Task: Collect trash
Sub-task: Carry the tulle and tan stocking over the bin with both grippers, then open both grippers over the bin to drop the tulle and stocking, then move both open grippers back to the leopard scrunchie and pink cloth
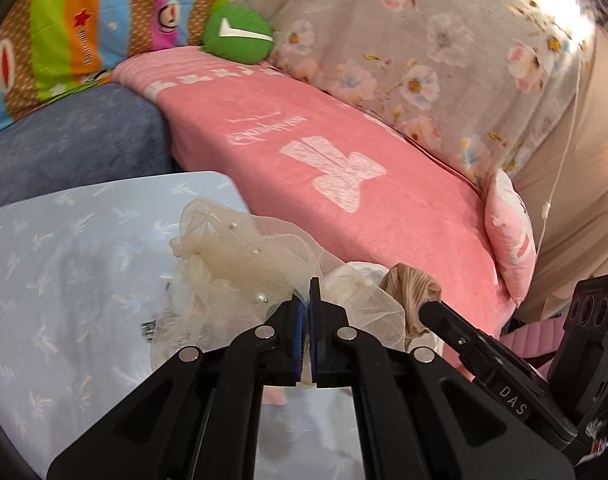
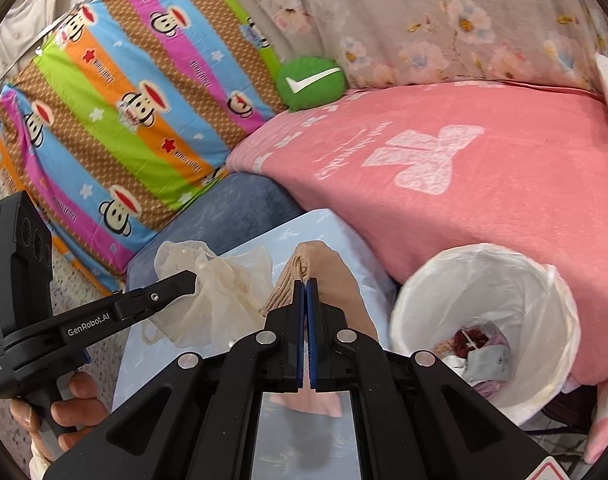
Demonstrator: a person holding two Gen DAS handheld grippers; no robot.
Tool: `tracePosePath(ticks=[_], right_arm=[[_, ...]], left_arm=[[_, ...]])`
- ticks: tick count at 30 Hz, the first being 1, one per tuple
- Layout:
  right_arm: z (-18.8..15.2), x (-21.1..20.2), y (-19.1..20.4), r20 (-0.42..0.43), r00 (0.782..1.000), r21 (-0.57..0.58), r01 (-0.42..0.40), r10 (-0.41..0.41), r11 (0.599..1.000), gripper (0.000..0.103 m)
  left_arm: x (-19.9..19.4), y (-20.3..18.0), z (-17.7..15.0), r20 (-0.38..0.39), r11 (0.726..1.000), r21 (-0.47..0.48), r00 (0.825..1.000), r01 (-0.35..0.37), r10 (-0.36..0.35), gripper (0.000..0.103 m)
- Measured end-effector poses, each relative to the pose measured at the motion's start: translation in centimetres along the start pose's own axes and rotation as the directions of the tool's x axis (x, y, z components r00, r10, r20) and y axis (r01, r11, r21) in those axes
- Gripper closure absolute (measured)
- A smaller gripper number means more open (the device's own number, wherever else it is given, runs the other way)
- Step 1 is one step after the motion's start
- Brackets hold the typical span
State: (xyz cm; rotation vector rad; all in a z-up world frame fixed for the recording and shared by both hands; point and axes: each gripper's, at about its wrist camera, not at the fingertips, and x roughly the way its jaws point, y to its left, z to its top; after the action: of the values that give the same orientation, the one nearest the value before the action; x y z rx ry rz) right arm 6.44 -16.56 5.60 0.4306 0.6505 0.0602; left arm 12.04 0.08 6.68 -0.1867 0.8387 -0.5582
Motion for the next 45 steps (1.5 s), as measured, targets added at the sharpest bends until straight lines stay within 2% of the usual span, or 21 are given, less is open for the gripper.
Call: tracePosePath(ticks=[9,15,21,22,24,25,26,30,34,42,45], right_arm=[[0.5,-2.6,-6.6,0.044,0.995,0.086,0.082,-0.086,0.993,0.101],[0.8,-3.5,-10.6,0.060,0.989,0.144,0.125,-0.134,0.982,0.101],[0.9,-3.6,-12.9,0.063,0.985,0.172,0.148,-0.161,0.974,0.101],[1.0,-3.5,-13.0,0.063,0.985,0.174,0.150,-0.163,0.973,0.101],[1.1,-3.4,-13.2,0.064,0.983,0.178,0.156,-0.170,0.972,0.102],[1.1,-3.4,-13.3,0.064,0.983,0.179,0.157,-0.170,0.971,0.101],[1.1,-3.3,-13.3,0.064,0.983,0.180,0.159,-0.173,0.971,0.101],[1.2,-3.0,-13.5,0.062,0.983,0.181,0.161,-0.175,0.970,0.101],[1.1,-2.8,-13.2,0.068,0.981,0.174,0.168,-0.182,0.970,0.093],[0.8,-2.5,-12.2,0.053,0.984,0.153,0.160,-0.170,0.975,0.090],[0.7,-2.2,-11.6,0.043,0.986,0.141,0.157,-0.164,0.978,0.086]], left_arm=[[3.8,-6.5,0.1,-0.064,0.992,0.109,0.996,0.069,-0.063,0.101],[6.1,-9.5,-0.4,-0.103,0.982,0.157,0.991,0.107,-0.091,0.100],[8.6,-11.5,-1.0,-0.158,0.977,0.183,0.984,0.111,-0.083,0.099],[8.8,-11.6,-1.1,-0.158,0.977,0.185,0.984,0.107,-0.078,0.096],[9.0,-11.8,-1.2,-0.152,0.978,0.186,0.986,0.093,-0.065,0.081],[9.0,-11.8,-1.2,-0.145,0.980,0.183,0.988,0.083,-0.057,0.063],[8.9,-11.8,-1.2,-0.129,0.981,0.180,0.990,0.074,-0.051,0.050],[8.9,-11.7,-1.1,-0.106,0.980,0.192,0.994,0.058,-0.038,0.049],[9.0,-11.3,-0.9,-0.102,0.982,0.182,0.994,0.044,-0.025,0.049],[8.5,-10.1,-1.1,-0.083,0.984,0.176,0.997,0.024,-0.010,0.049],[8.3,-9.4,-1.3,-0.081,0.987,0.162,0.997,0.019,-0.006,0.049]])
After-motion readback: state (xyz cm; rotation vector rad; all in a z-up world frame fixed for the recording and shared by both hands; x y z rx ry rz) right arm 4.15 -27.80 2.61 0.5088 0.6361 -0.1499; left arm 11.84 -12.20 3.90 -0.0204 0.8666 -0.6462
